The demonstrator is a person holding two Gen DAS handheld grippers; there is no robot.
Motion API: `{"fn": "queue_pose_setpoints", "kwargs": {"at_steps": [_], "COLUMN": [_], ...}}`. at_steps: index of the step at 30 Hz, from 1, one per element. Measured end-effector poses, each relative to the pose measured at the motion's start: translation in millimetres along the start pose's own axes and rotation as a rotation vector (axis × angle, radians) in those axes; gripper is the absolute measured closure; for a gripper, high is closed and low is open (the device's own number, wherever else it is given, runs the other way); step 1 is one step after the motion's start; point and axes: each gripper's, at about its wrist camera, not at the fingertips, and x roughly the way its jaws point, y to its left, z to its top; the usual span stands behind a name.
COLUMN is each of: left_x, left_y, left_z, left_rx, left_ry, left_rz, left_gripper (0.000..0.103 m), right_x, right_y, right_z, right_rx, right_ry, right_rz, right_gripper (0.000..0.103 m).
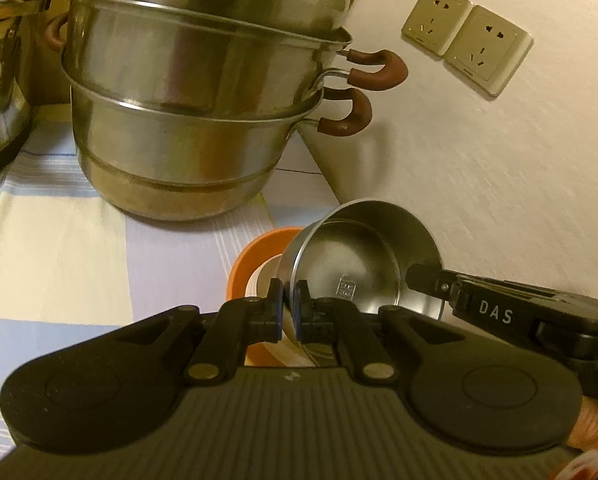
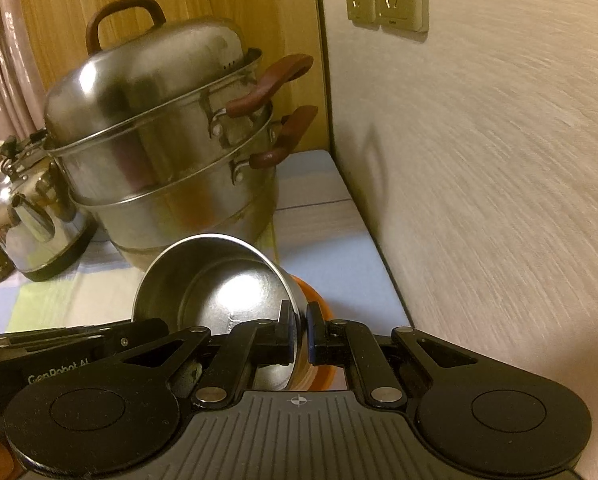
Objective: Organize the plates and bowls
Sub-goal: 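Lower the steel bowl into the orange bowl with both grippers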
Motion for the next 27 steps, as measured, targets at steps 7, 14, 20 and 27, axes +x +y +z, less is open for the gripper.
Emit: {"fn": "queue_pose_setpoints", "kwargs": {"at_steps": [7, 14, 20, 27], "left_x": [2, 6, 8, 8], "left_y": [4, 10, 13, 15], "left_z": [-1, -1, -2, -1], "left_rx": [-0.03, -0.073, -0.095, -0.103], "left_ry": [0.02, 0.038, 0.041, 0.033], "left_rz": [-0.012, -0.021, -0.022, -0.02], "left_gripper": [0.097, 0.096, 0.095, 0.096], "right_x": [14, 27, 38, 45], "right_y": [1, -3, -4, -4], "right_z": [4, 7, 8, 9], "right_rx": [-0.004, 0.012, 0.023, 0.029], "right_ry": [0.056, 0.1, 0.13, 0.139], "right_rz": [-0.016, -0.017, -0.021, -0.026], "right_gripper": [0.097, 0.097, 0.097, 0.097]}}
